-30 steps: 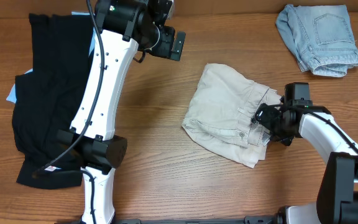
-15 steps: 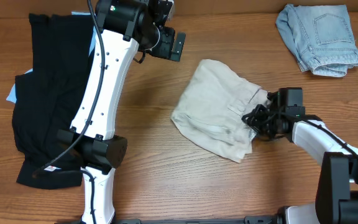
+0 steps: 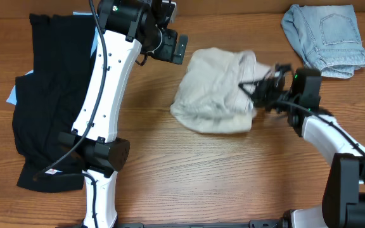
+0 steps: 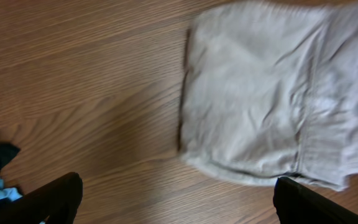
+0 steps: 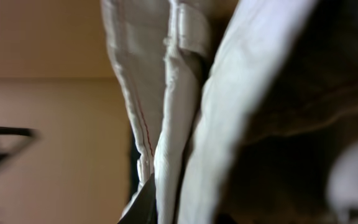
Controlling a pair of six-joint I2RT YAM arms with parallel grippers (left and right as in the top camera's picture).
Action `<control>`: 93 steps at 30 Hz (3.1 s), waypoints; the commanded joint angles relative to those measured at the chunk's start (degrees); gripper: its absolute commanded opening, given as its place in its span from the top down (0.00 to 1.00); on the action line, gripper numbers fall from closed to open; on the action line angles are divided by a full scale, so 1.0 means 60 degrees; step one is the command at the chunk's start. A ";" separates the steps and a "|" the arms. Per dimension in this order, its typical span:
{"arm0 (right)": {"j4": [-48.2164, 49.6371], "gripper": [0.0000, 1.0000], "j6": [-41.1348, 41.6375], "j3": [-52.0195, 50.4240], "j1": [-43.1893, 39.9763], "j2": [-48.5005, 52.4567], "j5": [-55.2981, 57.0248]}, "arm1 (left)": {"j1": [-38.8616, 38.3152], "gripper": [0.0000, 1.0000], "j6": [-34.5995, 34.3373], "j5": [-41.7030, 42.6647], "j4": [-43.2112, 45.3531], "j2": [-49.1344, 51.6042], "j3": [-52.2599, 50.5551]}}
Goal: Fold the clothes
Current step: 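Grasp the folded shorts' right edge with the right gripper, then carry the folded shorts with the right gripper to the top-right corner, then place the shorts on the jeans and open the right gripper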
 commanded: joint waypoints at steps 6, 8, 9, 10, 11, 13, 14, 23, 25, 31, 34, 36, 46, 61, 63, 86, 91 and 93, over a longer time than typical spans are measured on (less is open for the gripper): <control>0.0637 0.96 0.1876 0.2903 -0.0455 -0.0255 -0.0069 | -0.0120 0.00 0.0153 -0.0539 -0.0029 0.0080 -0.0040; 0.0637 0.96 0.1880 0.3351 -0.0627 -0.0255 0.0248 | -0.0120 0.00 0.0153 -0.0597 -0.0022 0.0080 -0.0040; 0.0634 0.96 0.1880 0.3574 -0.0747 -0.0255 0.0430 | -0.0120 0.00 0.0149 -0.0685 -0.0025 0.0080 -0.0040; 0.0637 0.96 0.1883 0.3752 -0.0871 -0.0255 0.0561 | -0.0120 0.00 0.0149 -0.0754 -0.0033 0.0080 -0.0040; 0.0637 0.96 0.1912 0.3952 -0.1035 -0.0255 0.0725 | -0.0120 0.00 0.0153 -0.0798 -0.0040 0.0080 -0.0040; 0.0776 0.96 0.1909 0.4404 -0.1563 -0.0255 0.1242 | -0.0120 0.00 0.0153 -0.0820 -0.0033 0.0080 -0.0040; 0.0965 0.96 0.1909 0.4484 -0.1745 -0.0255 0.1428 | -0.0120 0.00 0.0153 -0.0823 -0.0022 0.0080 -0.0040; 0.3446 0.96 0.2109 0.4517 -0.2867 0.0379 0.2703 | -0.0120 0.00 0.0149 -0.1016 0.0066 0.0080 -0.0040; 0.3927 0.96 0.2280 0.4732 -0.3024 0.0925 0.2696 | -0.0120 0.00 0.0149 -0.1016 0.0066 0.0080 -0.0040; 0.4688 0.96 0.2291 0.6965 -0.3315 0.3559 0.1934 | -0.0124 0.00 0.0149 -0.1013 0.0168 0.0080 -0.0040; 0.4430 0.96 0.2098 0.8295 -0.3515 0.4823 0.1785 | -0.0124 0.00 0.0146 -0.1005 0.0335 0.0080 -0.0040; 0.4371 0.96 0.2022 0.8987 -0.3705 0.5490 0.1610 | -0.0124 0.00 0.0149 -0.1002 0.0441 0.0080 -0.0040; 0.1290 0.89 0.0368 0.9555 -0.4331 0.6240 0.0900 | -0.0124 0.00 0.0146 -0.1005 0.0878 0.0080 -0.0040; -0.6666 0.05 -0.3457 0.9559 -0.5031 0.5158 0.2164 | -0.0124 0.00 0.0146 -0.0991 0.0943 0.0080 -0.0040; -0.7027 0.02 -0.3752 0.9566 -0.5053 0.4659 0.2656 | -0.0124 0.00 0.0146 -0.0991 0.0951 0.0080 -0.0040; -0.2783 0.00 -0.9100 0.9548 -0.2510 0.6007 0.9227 | -0.0124 0.00 -0.0208 -0.0947 0.1104 0.0084 -0.0044; -0.3107 0.00 -0.7992 0.9548 -0.2878 0.7191 0.9198 | -0.0124 0.00 -0.0357 -0.0958 0.1111 0.0084 -0.0044; -0.3381 0.00 -0.7377 0.9548 -0.3060 0.7592 0.8980 | -0.0124 0.00 -0.0357 -0.0958 0.1111 0.0084 -0.0044</control>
